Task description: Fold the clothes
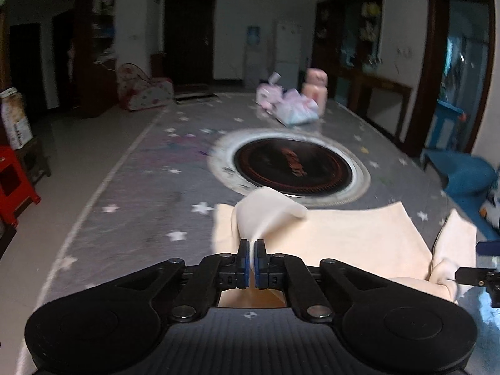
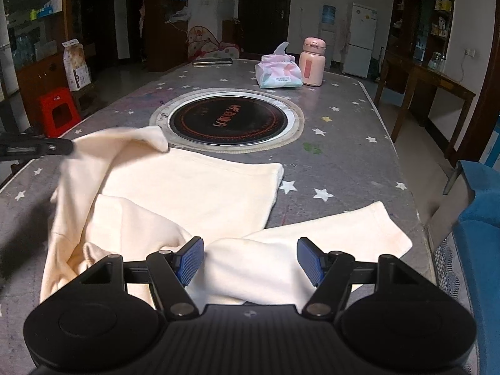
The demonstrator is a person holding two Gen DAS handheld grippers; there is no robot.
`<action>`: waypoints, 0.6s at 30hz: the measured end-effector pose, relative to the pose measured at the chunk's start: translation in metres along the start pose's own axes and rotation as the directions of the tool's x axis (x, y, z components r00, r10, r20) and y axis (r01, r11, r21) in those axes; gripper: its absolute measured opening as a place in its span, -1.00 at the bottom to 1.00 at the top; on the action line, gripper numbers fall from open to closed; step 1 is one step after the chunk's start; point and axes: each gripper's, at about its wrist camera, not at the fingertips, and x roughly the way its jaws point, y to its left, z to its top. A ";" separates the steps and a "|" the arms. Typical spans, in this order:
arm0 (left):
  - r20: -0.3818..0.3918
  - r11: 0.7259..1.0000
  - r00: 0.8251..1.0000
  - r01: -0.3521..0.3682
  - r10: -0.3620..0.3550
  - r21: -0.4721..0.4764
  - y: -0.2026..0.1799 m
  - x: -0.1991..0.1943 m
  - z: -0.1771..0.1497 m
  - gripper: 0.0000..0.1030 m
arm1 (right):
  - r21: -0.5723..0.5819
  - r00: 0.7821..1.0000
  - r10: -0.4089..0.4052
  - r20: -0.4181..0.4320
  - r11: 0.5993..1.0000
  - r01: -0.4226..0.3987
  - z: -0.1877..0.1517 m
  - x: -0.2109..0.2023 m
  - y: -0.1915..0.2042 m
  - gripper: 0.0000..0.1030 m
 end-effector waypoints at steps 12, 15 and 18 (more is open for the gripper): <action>-0.037 0.996 0.996 -0.079 0.077 -0.053 0.053 -0.056 -0.044 -0.94 | -0.106 0.984 0.179 -0.004 0.978 -0.178 -0.016 -0.024 0.055 0.18; -0.035 1.000 0.999 0.011 -0.011 0.004 0.032 -0.057 -0.044 -0.85 | -0.144 0.978 0.204 -0.034 0.968 -0.207 -0.023 -0.020 0.072 0.02; -0.023 0.999 0.999 0.046 -0.045 0.017 0.014 -0.050 -0.038 -0.36 | -0.164 0.975 0.211 -0.065 0.962 -0.219 -0.030 -0.014 0.084 -0.17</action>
